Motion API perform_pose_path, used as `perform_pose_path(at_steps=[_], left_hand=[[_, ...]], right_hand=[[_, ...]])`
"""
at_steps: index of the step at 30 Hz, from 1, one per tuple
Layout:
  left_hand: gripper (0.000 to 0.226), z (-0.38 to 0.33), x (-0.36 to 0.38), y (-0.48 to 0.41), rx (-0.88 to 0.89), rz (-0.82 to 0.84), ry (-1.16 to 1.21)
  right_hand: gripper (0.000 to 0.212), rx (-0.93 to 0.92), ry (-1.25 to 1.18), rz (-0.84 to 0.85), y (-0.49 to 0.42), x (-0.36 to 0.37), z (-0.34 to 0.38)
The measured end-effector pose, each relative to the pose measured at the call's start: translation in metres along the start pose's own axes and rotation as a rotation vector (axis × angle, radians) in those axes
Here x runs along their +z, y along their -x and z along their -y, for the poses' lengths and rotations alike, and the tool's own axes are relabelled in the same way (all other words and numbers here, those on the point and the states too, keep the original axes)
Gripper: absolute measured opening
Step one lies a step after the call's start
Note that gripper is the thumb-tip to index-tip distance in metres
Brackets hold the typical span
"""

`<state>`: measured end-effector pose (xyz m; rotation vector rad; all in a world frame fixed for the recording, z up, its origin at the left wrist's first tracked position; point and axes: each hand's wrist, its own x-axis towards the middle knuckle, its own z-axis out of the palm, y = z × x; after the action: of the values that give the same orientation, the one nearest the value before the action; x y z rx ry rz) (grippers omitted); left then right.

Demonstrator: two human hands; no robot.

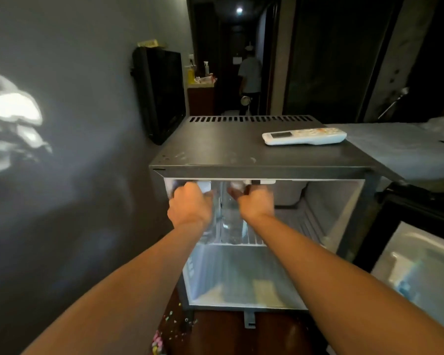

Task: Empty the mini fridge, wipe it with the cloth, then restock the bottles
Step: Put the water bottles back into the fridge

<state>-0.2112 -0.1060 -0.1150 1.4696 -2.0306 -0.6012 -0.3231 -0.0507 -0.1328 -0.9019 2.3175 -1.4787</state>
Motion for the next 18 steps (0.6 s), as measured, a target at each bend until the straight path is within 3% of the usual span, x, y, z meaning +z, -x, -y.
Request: perform_pose_path(at_steps=[4,8,13,15,18], left_hand=[[0.044,-0.007,0.014,-0.016,0.039,-0.012,-0.104],[0.046,-0.007,0.02,-0.023,0.041,-0.009,-0.11],[0.04,-0.005,0.003,-0.02,0.087,0.137,-0.112],[0.034,-0.002,-0.011,-0.014,0.111,0.223,-0.096],[0.048,0.009,-0.037,0.005,0.127,0.376,-0.091]], right_hand=[[0.051,-0.016,0.014,0.058,-0.017,0.023,0.003],[0.046,-0.02,-0.041,0.054,-0.019,0.028,-0.001],[0.05,-0.013,0.091,0.09,-0.013,0.021,0.005],[0.041,-0.008,0.16,0.127,-0.006,0.016,0.008],[0.03,-0.015,0.218,0.118,0.011,0.005,0.011]])
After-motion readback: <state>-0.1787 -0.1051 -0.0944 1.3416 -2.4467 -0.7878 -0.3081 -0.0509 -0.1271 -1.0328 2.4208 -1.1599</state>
